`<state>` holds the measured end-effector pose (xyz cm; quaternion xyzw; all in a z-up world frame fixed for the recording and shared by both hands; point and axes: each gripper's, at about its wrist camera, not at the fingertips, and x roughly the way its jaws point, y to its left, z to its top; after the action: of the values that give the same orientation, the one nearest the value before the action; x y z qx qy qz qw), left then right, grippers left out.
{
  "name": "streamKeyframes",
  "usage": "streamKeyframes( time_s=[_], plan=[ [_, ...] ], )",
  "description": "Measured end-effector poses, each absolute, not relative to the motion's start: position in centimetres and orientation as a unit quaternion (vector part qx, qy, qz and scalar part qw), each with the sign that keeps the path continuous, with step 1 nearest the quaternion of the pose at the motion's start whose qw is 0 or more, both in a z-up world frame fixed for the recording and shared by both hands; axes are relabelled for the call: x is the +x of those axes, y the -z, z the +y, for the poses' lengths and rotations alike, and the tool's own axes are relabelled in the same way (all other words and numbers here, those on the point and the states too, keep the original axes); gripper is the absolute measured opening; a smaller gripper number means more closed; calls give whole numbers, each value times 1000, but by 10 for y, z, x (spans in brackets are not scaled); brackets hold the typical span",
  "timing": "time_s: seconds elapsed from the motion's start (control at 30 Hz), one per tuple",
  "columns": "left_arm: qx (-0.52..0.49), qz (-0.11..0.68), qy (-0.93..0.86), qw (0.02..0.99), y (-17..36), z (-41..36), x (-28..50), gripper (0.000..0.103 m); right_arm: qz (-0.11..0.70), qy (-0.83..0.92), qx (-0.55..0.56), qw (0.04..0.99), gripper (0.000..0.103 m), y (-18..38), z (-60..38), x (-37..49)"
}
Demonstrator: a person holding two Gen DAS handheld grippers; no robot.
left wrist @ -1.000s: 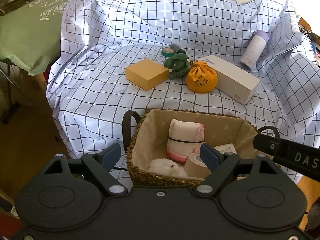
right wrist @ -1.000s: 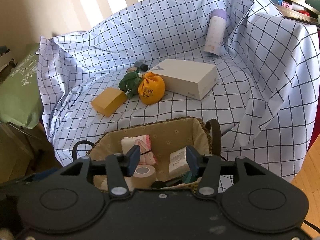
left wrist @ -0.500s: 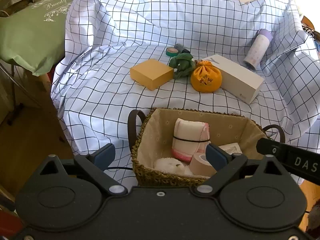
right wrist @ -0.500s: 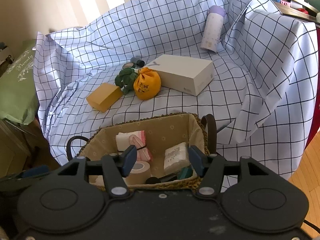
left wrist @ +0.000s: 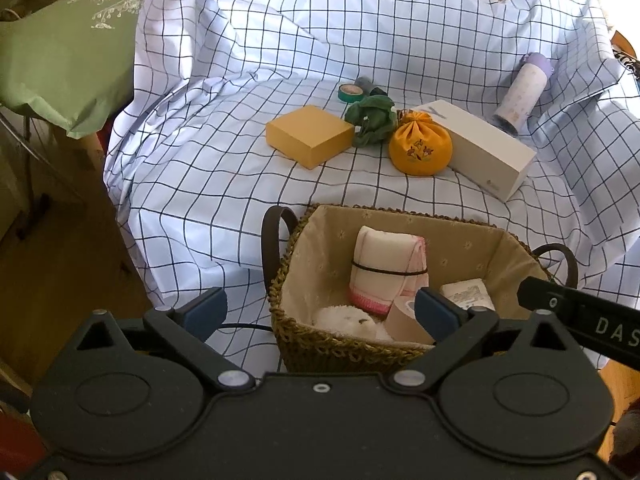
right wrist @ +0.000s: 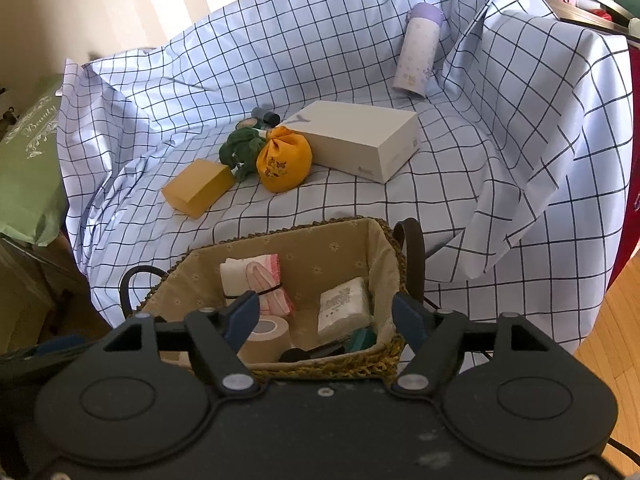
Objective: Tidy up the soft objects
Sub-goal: 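Move both tools from the basket back toward the pile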
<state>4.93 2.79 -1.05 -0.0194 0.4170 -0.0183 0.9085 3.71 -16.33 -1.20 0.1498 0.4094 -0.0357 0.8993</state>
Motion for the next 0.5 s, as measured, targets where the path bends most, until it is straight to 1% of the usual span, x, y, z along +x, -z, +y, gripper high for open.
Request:
streamKeyframes(
  time_s=[0.13,0.3,0.43,0.5],
  plan=[
    [-22,424,18,905,12,29,52,98,413,37,149,898,78,15,-164,41],
    [-16,421,13,907,8,32,56,99,411,36,141,900,89,13,-165,48],
    [-12,413,10,910,3,36,65,99,402,34,128,906,94,9,-164,57],
    [-10,410,7,912,0,39,71,99,397,34,118,910,98,7,-163,64]
  ],
)
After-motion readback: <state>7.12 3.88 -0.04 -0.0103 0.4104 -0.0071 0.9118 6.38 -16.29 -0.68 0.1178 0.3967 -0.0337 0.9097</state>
